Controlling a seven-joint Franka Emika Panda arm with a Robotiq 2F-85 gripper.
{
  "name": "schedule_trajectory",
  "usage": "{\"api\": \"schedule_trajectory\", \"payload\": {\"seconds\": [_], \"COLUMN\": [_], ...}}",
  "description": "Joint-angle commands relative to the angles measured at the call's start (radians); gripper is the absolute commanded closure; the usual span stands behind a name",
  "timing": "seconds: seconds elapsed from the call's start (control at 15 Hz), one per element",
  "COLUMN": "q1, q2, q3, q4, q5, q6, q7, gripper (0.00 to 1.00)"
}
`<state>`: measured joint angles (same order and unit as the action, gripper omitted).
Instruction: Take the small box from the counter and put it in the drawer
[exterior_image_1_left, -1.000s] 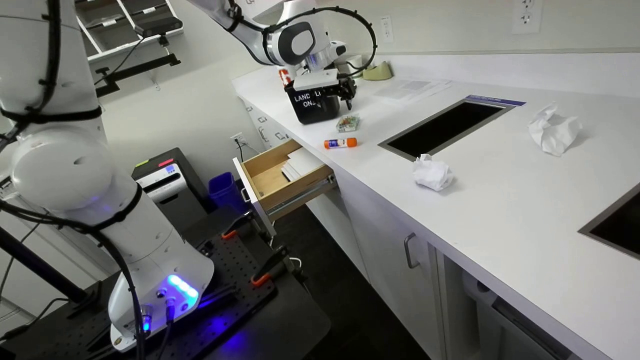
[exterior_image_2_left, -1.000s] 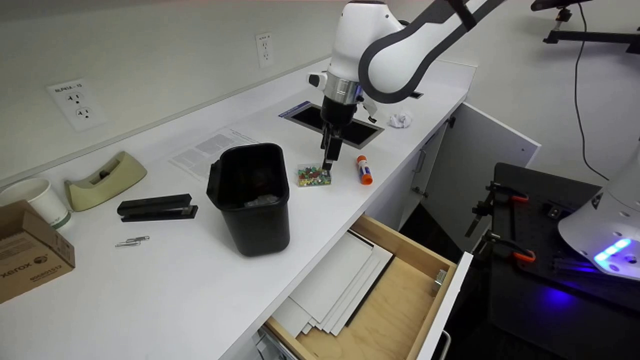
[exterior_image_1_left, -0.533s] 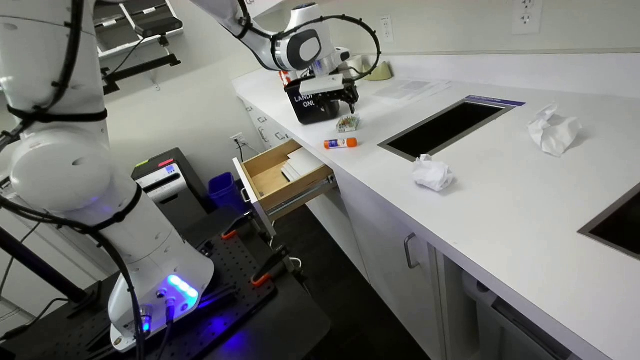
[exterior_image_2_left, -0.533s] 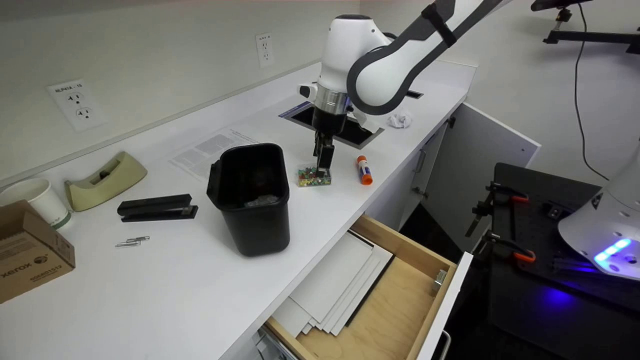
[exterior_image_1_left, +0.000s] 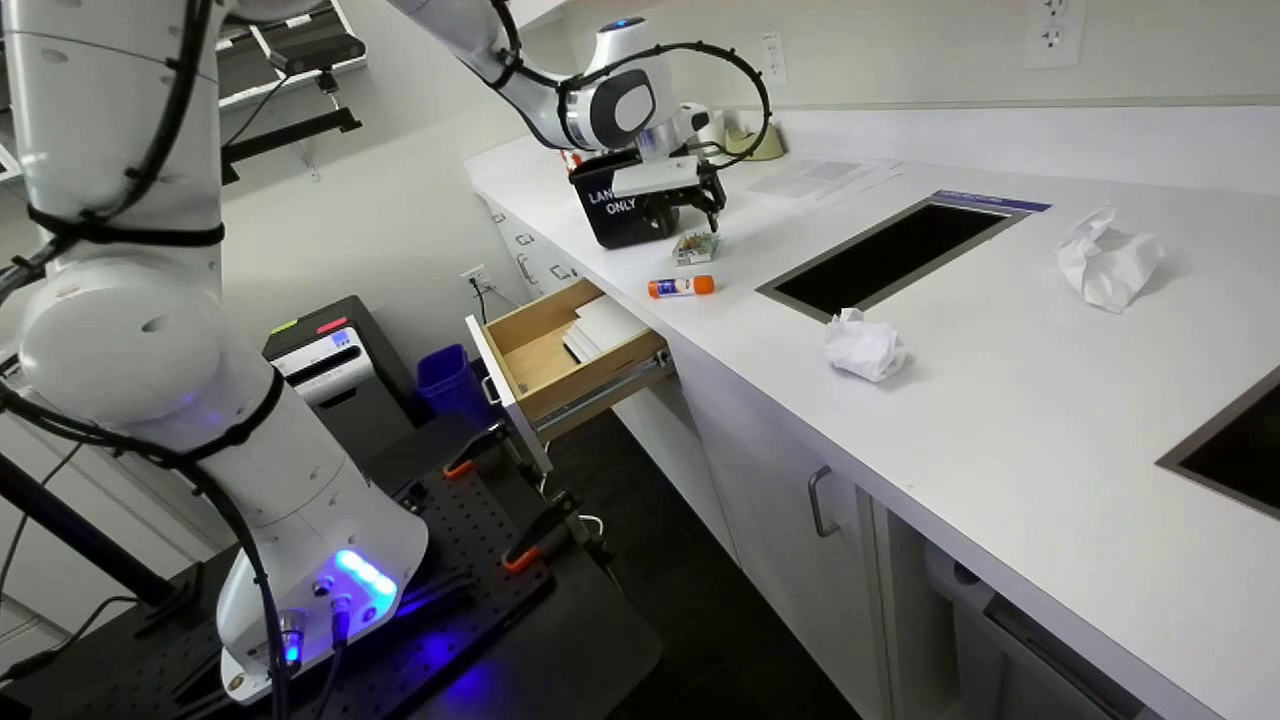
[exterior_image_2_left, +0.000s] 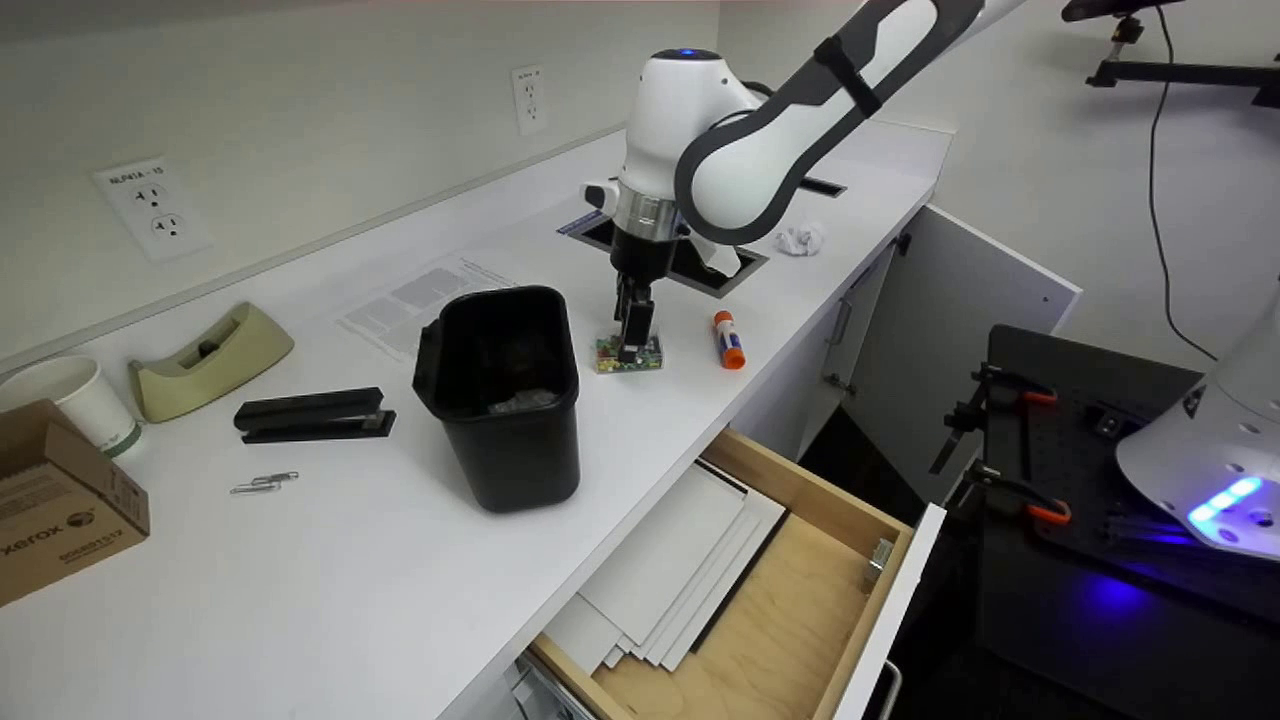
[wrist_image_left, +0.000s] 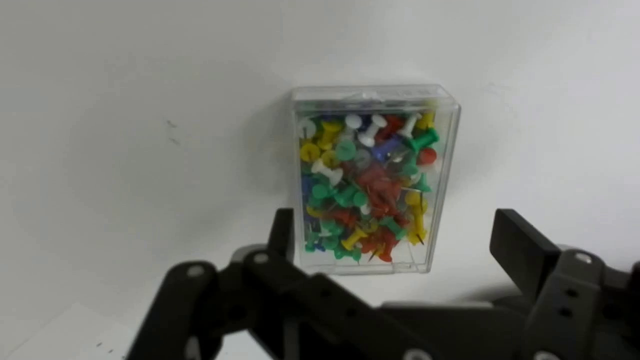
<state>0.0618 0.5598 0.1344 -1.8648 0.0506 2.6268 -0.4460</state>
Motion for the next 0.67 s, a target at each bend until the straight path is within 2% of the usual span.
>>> {"api": "schedule_trajectory", "payload": {"seconds": [0.0, 0.6], "q1": [-0.015, -0.009], "q2": [0.034, 0.066], "q3": [0.015, 0.006], "q4": [0.049, 0.082], "q5": [-0.034, -0.057], "q6": [-0.022, -0.039], "q7": [0.031, 0.050], "gripper": [0.00, 0.00]}}
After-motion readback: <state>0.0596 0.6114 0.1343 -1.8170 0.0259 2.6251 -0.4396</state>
